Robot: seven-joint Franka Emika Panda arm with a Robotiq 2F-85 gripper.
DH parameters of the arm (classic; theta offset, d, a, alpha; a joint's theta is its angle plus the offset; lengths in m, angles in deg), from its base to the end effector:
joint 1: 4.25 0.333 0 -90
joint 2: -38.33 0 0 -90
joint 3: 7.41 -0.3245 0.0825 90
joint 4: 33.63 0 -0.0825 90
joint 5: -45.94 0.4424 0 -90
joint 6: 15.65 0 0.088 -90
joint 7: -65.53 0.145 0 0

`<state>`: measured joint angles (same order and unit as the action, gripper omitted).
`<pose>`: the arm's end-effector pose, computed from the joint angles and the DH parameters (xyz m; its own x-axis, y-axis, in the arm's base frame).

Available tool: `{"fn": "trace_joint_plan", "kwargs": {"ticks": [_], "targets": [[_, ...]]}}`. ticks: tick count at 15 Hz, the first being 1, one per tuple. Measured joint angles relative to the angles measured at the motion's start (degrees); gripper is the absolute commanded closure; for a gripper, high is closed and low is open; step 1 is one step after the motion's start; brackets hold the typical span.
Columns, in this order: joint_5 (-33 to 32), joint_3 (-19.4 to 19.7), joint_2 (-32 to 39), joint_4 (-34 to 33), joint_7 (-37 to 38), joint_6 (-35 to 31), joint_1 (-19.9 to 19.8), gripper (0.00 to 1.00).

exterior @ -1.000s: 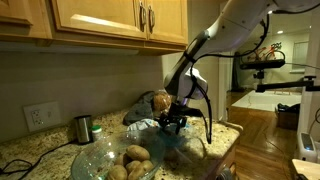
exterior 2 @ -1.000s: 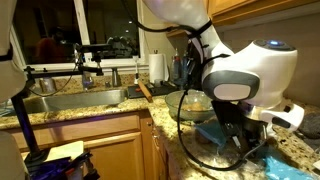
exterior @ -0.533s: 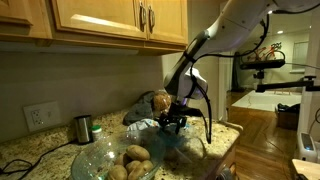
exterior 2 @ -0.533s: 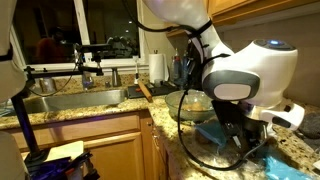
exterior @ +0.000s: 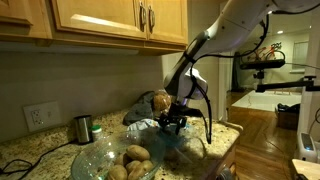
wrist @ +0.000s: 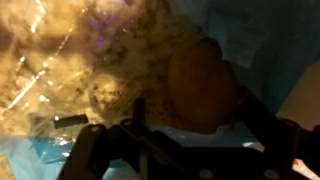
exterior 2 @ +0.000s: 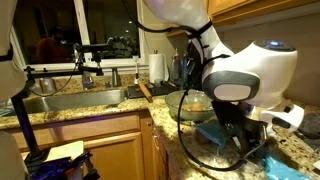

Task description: Move one potato from the plastic to the glass bowl

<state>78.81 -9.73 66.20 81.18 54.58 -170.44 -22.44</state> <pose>0.6444 -0.1931 0.1545 0.8016 -0.5713 0.1764 -0.5031 -0.8039 -0.3173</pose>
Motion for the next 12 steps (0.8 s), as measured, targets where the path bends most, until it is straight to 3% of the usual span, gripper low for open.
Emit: {"fn": "trace_joint_plan", "kwargs": {"ticks": [8,9,10,12], "targets": [[-1.2,0.1,1.5,-1.0,0.1,0.1,0.1,0.02],[-1.4,0.1,1.5,-1.0,0.1,0.1,0.1,0.26],[-1.7,0.1,1.5,-1.1,0.1,0.1,0.1,0.27],[-2.0,0.0,1.5,-1.2,0.2,0.1,0.1,0.39]]}}
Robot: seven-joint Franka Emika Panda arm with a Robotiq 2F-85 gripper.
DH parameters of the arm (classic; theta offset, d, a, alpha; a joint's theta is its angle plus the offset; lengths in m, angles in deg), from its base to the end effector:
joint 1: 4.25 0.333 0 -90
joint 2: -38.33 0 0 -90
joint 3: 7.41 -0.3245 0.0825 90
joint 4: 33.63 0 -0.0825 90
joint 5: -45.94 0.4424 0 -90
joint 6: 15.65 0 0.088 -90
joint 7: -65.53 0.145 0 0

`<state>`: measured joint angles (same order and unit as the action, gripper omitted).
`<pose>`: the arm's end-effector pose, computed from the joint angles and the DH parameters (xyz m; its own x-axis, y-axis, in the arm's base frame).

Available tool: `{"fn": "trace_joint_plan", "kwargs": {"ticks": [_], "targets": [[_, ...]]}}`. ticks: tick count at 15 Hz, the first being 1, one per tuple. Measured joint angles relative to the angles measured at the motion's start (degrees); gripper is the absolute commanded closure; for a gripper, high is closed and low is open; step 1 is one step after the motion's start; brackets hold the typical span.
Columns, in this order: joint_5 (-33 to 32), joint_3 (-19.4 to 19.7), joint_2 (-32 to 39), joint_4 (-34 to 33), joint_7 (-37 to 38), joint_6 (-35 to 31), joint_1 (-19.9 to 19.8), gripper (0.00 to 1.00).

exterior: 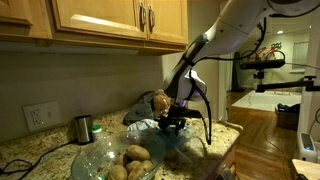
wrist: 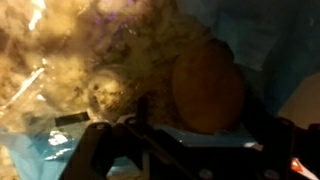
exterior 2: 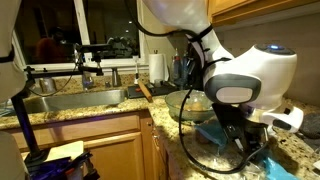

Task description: Move one potato from the plastic to the glass bowl

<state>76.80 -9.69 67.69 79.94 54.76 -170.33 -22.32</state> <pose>0.6493 -0.1928 0.1467 0.8185 -0.5467 0.1766 -0.4848 -0.8222 -0.2983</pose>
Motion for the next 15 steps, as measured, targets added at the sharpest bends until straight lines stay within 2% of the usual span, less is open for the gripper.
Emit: {"fn": "trace_joint_plan", "kwargs": {"ticks": [2,4,10,15], "targets": [[-0.1,-0.1,0.0,-0.4,0.0,0.0,0.1,0.53],[-0.1,-0.2,0.0,-0.6,0.1,0.0,0.2,0.62],[-0.6,-0.2,0.0,-0.7,0.2,0.0,0.3,0.63],[-4.7,0.8,-0.3,-0.6,2.5,0.1,1.1,0.63]]}}
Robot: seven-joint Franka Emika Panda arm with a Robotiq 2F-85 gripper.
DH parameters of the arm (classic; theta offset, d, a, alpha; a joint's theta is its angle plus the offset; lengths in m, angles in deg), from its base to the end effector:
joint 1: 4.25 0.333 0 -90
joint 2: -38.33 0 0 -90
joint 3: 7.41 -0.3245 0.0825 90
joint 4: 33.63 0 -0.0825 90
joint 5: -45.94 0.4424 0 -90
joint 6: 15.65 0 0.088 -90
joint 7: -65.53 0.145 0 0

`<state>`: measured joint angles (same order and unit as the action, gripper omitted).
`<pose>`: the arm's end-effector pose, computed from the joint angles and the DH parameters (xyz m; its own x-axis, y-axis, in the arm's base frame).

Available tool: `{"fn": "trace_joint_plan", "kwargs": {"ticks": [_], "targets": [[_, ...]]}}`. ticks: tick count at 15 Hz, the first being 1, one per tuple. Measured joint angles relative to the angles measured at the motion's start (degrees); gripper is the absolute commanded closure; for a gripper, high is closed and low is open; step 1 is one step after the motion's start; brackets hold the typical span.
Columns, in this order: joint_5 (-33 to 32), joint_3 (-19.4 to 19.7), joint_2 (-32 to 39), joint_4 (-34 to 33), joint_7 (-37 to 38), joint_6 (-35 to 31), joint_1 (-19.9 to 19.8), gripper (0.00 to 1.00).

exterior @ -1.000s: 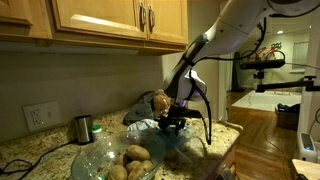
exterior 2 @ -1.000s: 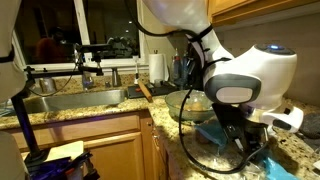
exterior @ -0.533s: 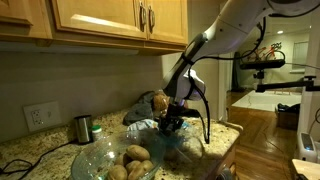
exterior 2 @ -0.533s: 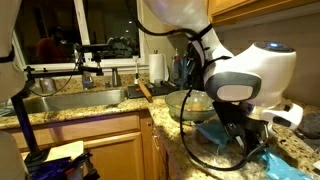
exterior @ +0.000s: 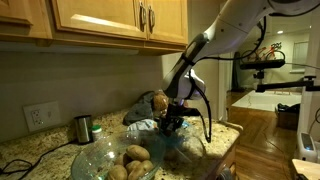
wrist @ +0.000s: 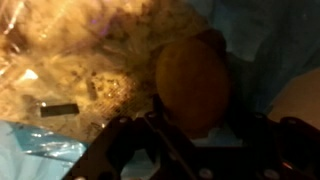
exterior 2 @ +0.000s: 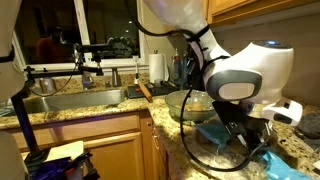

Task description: Move one potato from the plastic to the glass bowl

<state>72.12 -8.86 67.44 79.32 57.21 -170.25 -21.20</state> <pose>0.6561 -0.1899 0.1547 0.8366 -0.5121 0.1946 -0.4604 -0.8497 -0.2569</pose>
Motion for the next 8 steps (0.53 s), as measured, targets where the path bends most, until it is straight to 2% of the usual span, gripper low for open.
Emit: {"fn": "trace_joint_plan", "kwargs": {"ticks": [8], "targets": [[-6.0,2.5,-2.3,3.0,2.9,0.0,2.1,0.63]]}}
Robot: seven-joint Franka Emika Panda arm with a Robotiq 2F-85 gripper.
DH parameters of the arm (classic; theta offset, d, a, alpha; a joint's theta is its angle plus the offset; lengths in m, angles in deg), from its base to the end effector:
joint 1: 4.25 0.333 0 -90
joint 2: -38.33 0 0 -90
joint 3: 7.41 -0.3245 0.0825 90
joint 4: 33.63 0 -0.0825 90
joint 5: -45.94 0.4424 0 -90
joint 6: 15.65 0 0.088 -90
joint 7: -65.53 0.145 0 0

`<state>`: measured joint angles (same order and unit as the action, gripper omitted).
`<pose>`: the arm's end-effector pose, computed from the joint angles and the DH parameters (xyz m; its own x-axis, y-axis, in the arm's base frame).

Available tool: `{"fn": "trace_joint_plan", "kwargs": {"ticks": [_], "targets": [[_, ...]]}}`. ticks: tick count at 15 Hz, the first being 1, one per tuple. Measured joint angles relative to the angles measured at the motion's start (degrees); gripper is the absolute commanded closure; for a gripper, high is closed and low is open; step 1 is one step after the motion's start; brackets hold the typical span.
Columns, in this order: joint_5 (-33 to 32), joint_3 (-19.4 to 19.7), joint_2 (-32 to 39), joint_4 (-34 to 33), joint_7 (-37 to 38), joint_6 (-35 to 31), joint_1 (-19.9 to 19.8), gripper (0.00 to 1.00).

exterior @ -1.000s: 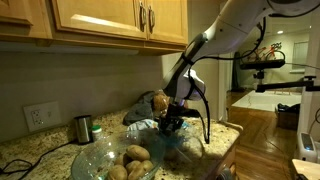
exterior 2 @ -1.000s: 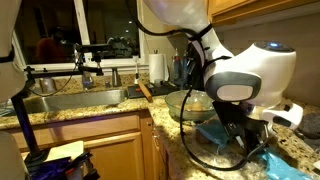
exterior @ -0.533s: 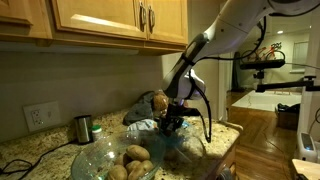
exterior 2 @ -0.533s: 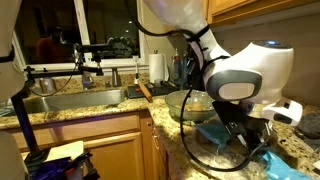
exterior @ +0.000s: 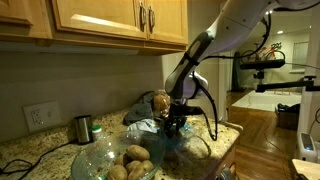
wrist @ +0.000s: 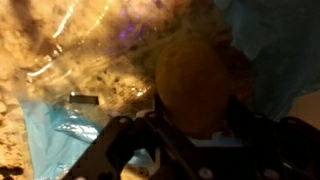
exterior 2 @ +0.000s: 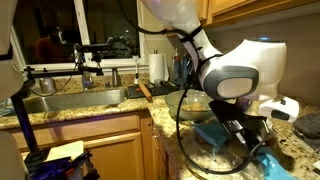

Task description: Move one potato from the plastic to the glass bowl

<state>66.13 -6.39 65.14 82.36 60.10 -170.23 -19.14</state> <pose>0.6409 -0.1890 0.1584 0.8605 -0.4721 0.1914 -0.4411 -0.8784 -0.1839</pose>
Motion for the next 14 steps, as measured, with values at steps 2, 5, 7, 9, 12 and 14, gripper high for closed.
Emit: {"fn": "trace_joint_plan", "kwargs": {"ticks": [2,5,7,9,12,14], "targets": [[-1.0,0.4,-0.8,1.2,0.1,0.1,0.3,0.63],[-2.5,1.2,-2.1,3.1,0.7,0.1,1.2,0.63],[-3.4,1.6,-3.2,4.5,1.2,0.1,1.7,0.63],[-4.2,2.0,-4.6,6.1,1.5,0.0,2.2,0.63],[-5.7,2.4,-7.1,8.8,2.2,-0.2,3.2,0.63],[-7.0,2.8,-8.9,10.8,2.9,-0.8,4.2,0.63]]}}
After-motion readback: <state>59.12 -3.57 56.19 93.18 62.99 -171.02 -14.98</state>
